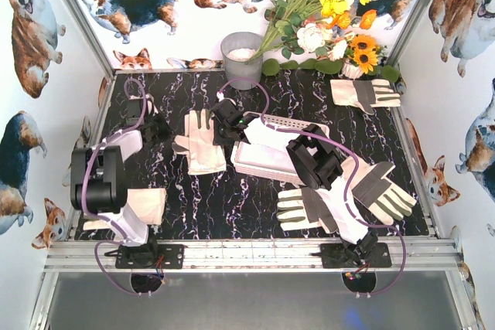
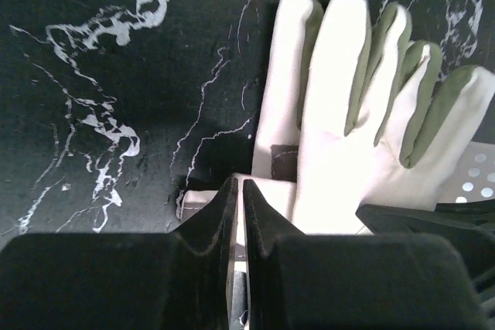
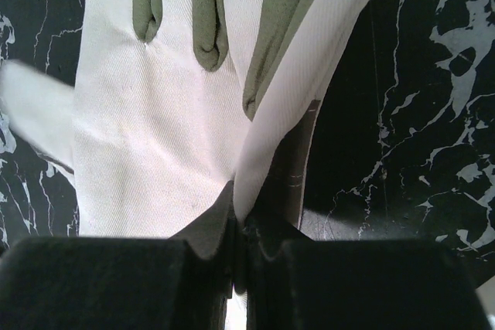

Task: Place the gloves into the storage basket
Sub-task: Pair the glove with the glove.

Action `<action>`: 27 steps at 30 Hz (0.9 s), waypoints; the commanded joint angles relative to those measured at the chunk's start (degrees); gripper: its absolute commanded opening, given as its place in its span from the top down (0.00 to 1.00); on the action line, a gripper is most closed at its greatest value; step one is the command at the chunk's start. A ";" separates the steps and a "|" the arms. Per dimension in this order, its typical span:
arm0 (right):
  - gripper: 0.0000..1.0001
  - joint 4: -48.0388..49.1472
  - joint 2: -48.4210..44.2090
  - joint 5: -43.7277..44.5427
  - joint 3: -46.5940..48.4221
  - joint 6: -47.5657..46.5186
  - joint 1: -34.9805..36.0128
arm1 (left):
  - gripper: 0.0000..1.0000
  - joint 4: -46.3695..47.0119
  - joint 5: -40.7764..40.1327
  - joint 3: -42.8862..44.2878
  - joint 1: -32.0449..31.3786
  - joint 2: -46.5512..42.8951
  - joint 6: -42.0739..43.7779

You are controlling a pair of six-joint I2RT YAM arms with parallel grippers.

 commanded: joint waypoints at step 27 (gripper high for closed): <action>1.00 -0.50 -0.85 -1.04 1.40 -1.48 -0.20 | 0.76 4.29 2.43 0.09 1.40 3.72 0.22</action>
